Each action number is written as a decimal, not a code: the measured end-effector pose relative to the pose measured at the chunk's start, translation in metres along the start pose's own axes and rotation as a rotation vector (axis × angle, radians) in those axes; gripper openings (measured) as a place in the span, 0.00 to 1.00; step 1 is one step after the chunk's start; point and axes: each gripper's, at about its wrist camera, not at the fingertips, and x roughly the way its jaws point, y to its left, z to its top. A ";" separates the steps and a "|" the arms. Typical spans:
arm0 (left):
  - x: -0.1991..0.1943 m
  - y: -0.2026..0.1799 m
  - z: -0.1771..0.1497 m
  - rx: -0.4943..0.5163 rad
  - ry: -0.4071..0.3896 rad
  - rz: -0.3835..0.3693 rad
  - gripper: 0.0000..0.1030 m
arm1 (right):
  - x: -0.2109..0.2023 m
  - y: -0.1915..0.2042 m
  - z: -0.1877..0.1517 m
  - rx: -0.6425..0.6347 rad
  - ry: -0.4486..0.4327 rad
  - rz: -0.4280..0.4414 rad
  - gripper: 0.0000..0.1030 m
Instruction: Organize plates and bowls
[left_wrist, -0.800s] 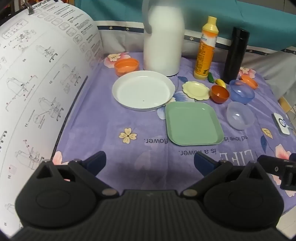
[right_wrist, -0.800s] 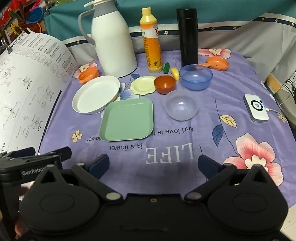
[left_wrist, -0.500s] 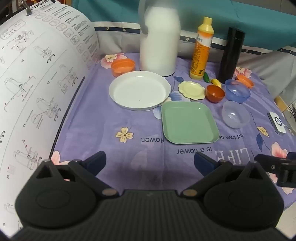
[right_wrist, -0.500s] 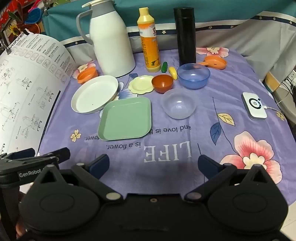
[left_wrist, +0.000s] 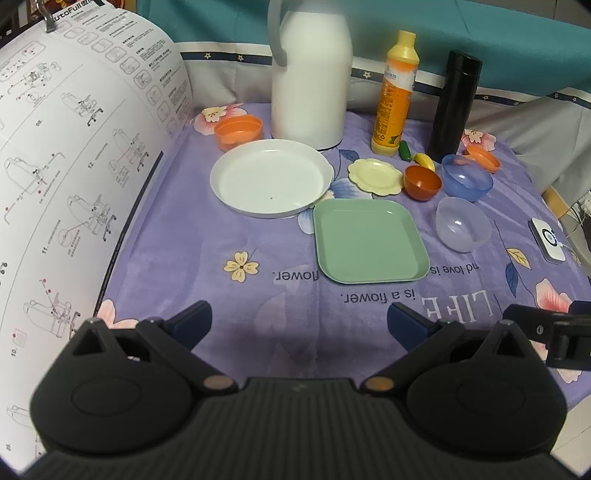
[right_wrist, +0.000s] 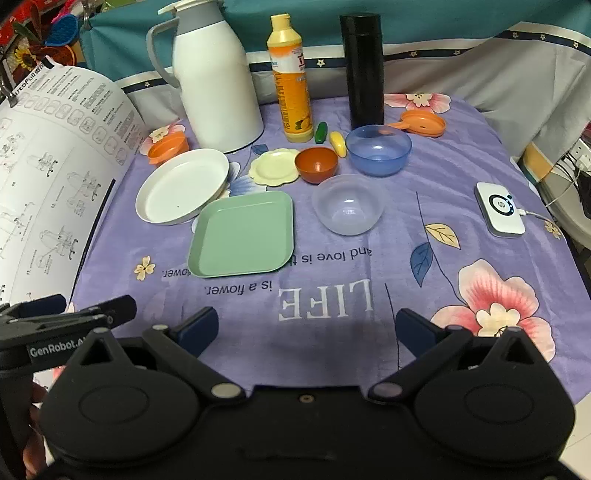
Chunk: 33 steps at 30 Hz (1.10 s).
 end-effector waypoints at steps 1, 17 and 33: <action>0.000 0.000 0.000 -0.001 0.001 -0.001 1.00 | 0.000 0.000 0.000 0.001 0.002 0.000 1.00; 0.006 0.001 0.004 0.001 0.000 0.003 1.00 | 0.007 -0.001 0.003 0.010 0.012 -0.006 1.00; 0.008 0.004 0.000 0.002 -0.005 0.010 1.00 | 0.010 0.001 0.002 0.008 0.020 -0.011 1.00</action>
